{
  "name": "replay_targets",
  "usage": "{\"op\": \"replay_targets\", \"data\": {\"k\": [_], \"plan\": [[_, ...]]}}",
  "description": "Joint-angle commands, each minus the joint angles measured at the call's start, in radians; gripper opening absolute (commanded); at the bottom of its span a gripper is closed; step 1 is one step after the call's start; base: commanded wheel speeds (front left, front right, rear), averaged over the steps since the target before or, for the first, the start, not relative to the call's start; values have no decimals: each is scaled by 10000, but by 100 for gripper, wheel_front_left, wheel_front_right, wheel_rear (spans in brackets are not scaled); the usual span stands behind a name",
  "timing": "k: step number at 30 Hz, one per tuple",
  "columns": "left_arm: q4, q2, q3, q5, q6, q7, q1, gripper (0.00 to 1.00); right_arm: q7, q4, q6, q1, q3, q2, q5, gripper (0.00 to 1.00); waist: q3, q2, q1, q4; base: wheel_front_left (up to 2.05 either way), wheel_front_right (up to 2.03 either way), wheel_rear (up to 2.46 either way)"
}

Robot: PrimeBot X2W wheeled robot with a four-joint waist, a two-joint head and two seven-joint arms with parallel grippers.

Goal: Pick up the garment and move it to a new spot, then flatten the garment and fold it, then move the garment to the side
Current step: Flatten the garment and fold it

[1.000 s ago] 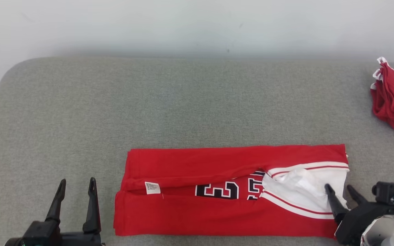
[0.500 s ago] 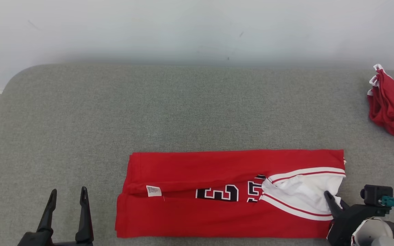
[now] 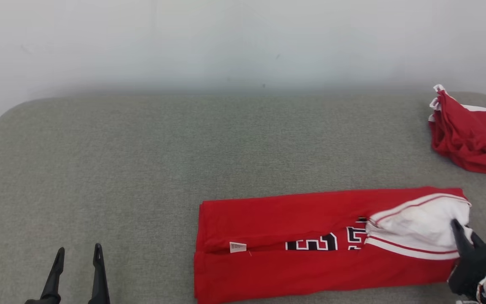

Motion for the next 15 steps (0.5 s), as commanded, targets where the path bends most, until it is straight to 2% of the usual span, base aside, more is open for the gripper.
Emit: {"op": "replay_targets", "data": {"k": [1,9,15], "plan": [[-30,-30,73,52,-27,-31,114,100,31,-350,-30,100,88,91,-85,0,-41,0,0,-158,0,0,0],[-36,-89,151,128,-75,-31,-18,100,539,-3178,-30,512,861,771,-99,0,-20,0,0,-386,0,0,0],[58,-119,22,167,-114,-31,-175,100,1174,-4771,-30,618,1899,1393,-111,0,-11,0,0,-215,0,0,0]]}}
